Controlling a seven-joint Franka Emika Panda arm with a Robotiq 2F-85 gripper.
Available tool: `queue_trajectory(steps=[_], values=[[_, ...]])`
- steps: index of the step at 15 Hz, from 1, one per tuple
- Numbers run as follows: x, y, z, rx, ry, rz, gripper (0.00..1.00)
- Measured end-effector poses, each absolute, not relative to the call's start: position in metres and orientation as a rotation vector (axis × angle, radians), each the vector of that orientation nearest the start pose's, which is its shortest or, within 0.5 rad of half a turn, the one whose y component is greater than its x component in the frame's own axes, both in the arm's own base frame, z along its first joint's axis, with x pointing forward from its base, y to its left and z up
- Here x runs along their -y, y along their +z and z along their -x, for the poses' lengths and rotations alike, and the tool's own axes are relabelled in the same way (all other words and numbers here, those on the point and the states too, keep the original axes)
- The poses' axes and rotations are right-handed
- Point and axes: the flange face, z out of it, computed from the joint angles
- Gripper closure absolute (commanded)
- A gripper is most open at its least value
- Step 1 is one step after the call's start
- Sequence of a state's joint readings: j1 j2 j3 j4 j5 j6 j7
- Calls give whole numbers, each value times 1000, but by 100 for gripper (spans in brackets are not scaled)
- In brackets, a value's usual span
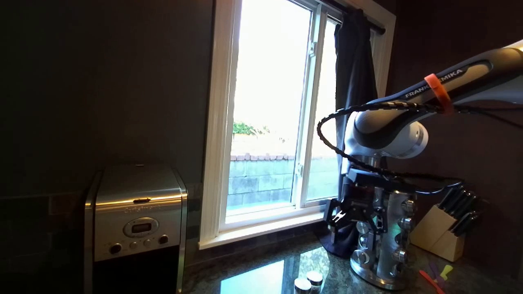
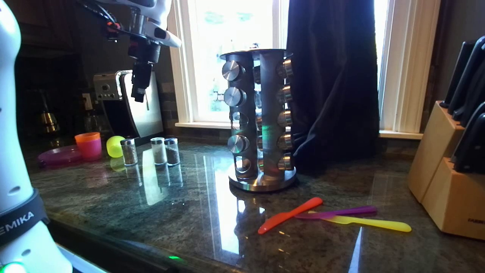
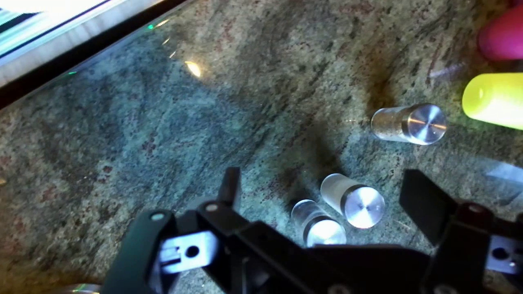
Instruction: Use the salt container to push the black pepper containers closer to the window and put the salt container in the seasoning rack
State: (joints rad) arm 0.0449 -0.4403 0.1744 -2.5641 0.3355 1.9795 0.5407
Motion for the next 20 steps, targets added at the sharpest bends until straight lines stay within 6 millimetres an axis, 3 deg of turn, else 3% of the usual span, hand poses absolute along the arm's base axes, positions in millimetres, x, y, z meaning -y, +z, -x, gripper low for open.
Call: queue_trajectory(steps=[4, 6, 15, 20], values=[[-155, 381, -377, -1041, 232, 2860, 0], [-170, 371, -382, -1198, 175, 2809, 0], [-176, 360, -396, -1373, 189, 2740, 0], [-190, 325, -399, -1653, 186, 2670, 0]])
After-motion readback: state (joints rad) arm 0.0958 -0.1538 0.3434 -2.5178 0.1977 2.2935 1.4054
